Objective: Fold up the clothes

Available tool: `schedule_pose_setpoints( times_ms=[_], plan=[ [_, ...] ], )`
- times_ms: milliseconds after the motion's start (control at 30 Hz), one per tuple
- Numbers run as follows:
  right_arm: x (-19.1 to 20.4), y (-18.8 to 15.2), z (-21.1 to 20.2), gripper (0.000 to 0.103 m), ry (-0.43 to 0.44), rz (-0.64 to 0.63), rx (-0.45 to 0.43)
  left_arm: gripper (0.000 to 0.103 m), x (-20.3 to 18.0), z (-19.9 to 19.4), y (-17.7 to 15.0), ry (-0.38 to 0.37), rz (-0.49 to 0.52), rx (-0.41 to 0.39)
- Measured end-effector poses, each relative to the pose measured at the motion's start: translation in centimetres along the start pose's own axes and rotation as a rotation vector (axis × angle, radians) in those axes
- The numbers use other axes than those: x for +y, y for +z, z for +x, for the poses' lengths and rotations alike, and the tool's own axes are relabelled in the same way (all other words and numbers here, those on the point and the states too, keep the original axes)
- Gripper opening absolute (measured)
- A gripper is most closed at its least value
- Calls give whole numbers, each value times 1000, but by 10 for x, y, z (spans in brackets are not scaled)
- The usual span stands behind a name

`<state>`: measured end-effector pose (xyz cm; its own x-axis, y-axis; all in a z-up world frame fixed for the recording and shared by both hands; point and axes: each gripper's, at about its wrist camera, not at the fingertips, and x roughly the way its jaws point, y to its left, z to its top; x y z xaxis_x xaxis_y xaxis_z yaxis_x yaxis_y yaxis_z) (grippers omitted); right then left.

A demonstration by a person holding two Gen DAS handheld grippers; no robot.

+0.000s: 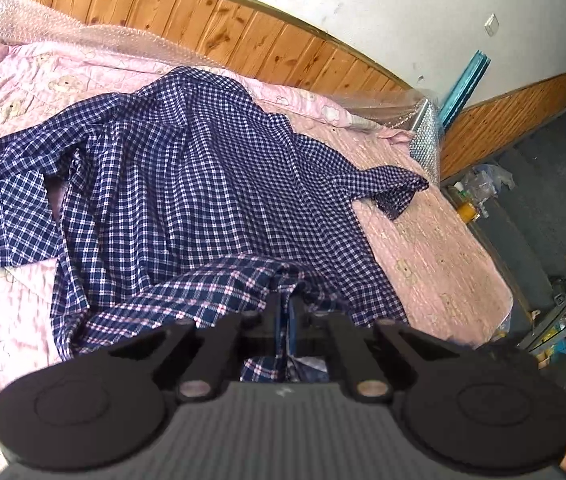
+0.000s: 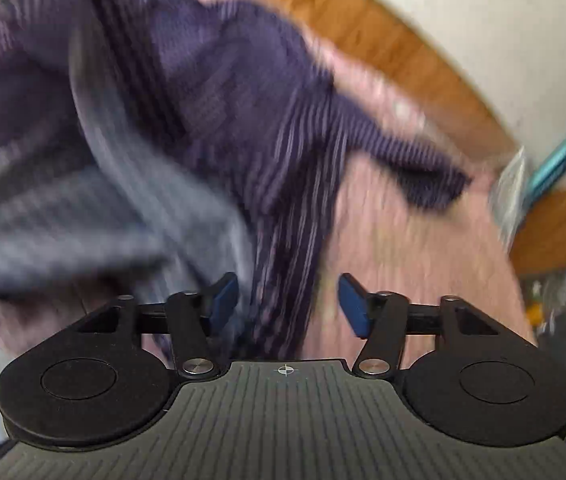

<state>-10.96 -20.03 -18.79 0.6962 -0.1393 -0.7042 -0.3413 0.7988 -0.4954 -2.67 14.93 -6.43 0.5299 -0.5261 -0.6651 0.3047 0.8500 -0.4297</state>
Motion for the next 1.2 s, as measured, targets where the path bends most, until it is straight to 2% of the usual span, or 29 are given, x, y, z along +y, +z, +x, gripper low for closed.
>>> schedule_pose_setpoints(
  times_ms=[67, 133, 267, 367, 567, 600, 667, 700, 733, 767, 800, 833, 900, 967, 1067, 1133, 1200],
  plan=[
    [-17, -12, 5, 9, 41, 79, 74, 3, -4, -4, -1, 2, 14, -6],
    [-34, -26, -8, 3, 20, 97, 71, 3, -6, -9, -3, -16, 18, -11],
    [-67, -48, -32, 3, -33, 123, 77, 3, -11, -15, -11, -34, 35, 1],
    [-80, -60, -31, 3, -64, 101, 100, 3, -14, -18, -18, -33, 46, 19],
    [-107, -84, -17, 3, -55, 148, 199, 3, -22, -30, -43, -21, 66, 59],
    [-104, -86, -19, 3, -51, 143, 201, 4, -24, -32, -48, -18, 72, 71],
    [-99, -82, -30, 6, -33, 118, 148, 4, -27, -36, -61, 8, 98, 90],
    [-93, -78, -37, 13, -13, 96, 105, 5, -30, -37, -68, 36, 120, 95],
    [-86, -72, -46, 14, 24, 76, 53, 5, -33, -40, -76, 64, 142, 95],
    [-79, -66, -54, 23, 63, 56, 1, 5, -34, -41, -83, 78, 158, 99],
    [-71, -60, -64, 35, 113, 34, -53, 5, -36, -41, -90, 76, 167, 110],
    [-62, -53, -72, 40, 163, 12, -106, 5, -37, -41, -96, 74, 176, 122],
    [-43, -38, -83, 57, 301, -40, -189, 5, -38, -39, -106, 56, 188, 168],
    [-24, -21, -84, 60, 427, -91, -249, 7, -34, -39, -113, 30, 186, 223],
    [-8, 7, -70, 58, 541, -47, -253, 7, -22, -50, -122, 6, 168, 276],
    [-13, 20, -52, 58, 602, 31, -217, 9, -6, -67, -118, -19, 100, 234],
    [-21, 23, -32, 55, 625, 115, -146, 20, 13, -78, -108, -28, -7, 148]
  ],
)
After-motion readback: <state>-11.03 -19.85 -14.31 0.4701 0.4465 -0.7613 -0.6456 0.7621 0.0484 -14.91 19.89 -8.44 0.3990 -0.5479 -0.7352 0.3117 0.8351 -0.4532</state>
